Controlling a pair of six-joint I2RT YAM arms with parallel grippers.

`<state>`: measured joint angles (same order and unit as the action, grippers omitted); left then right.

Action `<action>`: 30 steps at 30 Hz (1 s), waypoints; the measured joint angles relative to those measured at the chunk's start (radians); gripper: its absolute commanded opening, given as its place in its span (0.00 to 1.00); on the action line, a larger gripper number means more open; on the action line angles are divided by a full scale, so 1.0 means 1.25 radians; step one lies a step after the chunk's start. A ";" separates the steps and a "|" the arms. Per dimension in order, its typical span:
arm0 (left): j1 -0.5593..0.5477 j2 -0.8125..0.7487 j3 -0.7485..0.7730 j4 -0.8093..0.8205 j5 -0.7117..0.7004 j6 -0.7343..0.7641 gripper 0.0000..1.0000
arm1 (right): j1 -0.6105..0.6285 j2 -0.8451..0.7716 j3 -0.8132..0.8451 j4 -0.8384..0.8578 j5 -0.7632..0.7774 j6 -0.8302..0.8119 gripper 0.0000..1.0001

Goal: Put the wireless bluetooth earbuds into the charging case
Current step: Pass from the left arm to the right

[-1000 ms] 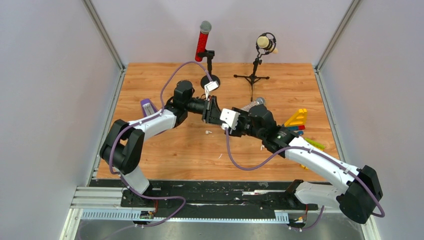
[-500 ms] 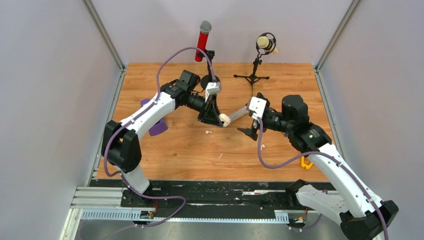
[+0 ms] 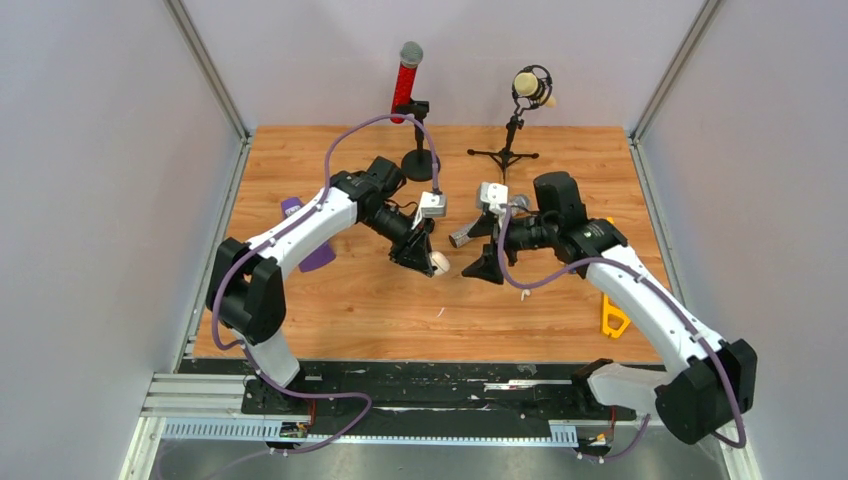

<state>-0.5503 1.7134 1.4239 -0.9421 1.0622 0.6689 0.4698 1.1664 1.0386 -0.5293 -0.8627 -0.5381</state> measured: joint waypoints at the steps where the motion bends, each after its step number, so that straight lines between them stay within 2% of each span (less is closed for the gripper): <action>1: -0.005 0.000 0.001 -0.004 -0.009 0.005 0.06 | -0.009 0.023 0.013 -0.005 -0.017 0.010 0.85; 6: -0.046 0.000 0.005 -0.017 -0.054 0.020 0.06 | -0.024 0.093 0.063 -0.010 -0.097 0.047 0.75; 12: -0.081 0.000 0.005 -0.020 -0.085 0.020 0.06 | -0.022 0.153 0.065 -0.012 -0.162 0.071 0.72; 17: -0.087 0.000 0.005 -0.020 -0.086 0.017 0.07 | 0.002 0.162 0.026 -0.012 -0.172 0.055 0.70; 30: -0.088 -0.001 0.005 -0.018 -0.082 0.008 0.09 | 0.048 0.168 -0.009 0.011 -0.155 0.030 0.54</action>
<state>-0.6598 1.7126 1.4296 -0.9649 0.9592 0.6785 0.5293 1.3769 1.0275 -0.5156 -1.0569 -0.5003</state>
